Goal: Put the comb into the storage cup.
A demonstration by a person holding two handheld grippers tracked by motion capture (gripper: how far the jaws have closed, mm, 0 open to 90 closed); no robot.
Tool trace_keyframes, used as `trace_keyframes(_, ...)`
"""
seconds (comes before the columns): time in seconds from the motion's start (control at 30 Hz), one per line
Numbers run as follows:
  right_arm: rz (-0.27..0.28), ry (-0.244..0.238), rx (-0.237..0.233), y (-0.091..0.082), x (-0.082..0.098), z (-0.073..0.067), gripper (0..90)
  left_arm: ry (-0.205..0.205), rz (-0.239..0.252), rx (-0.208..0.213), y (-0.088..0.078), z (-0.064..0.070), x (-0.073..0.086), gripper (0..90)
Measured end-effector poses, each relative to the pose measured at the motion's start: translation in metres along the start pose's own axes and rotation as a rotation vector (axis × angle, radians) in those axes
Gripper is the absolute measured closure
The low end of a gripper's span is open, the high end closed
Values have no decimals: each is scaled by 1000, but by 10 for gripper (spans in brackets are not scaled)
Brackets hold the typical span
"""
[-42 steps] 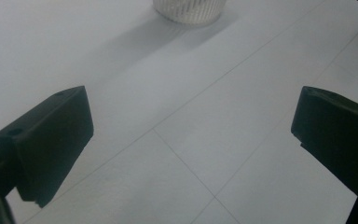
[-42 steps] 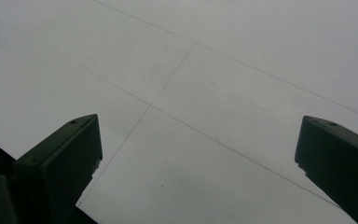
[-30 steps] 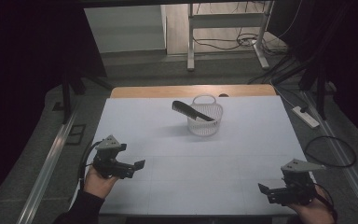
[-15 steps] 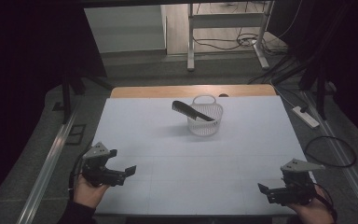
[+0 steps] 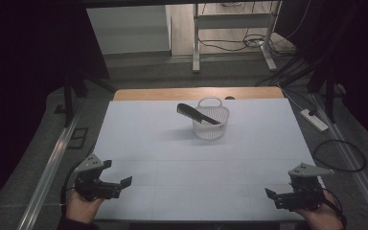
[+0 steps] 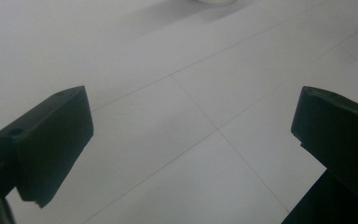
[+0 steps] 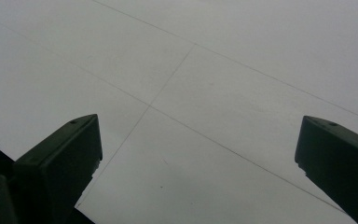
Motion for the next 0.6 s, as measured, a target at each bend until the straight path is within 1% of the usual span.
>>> trace_keyframes(0.27, -2, -1, 2, 0, 0, 0, 11, -16, -8, -23, -9, -2, 11, 0)
trace_keyframes(0.5, -5, -2, 4, 0, 0, 0, 11, -31, -26, -33, -15, -2, 21, 0)
trace_keyframes(0.6, -5, -2, 5, 0, 0, 0, 10, -37, -27, -38, -18, -2, 24, 0)
Point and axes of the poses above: each handheld gripper's, and its own axes: y roughly forward along the jaws, x roughly out of its underside, z roughly to its right, the point moved 8 cm from there along y, roughly forward along the jaws, and after that the axes turned 8 degrees about -x, right-handed, at the moved point
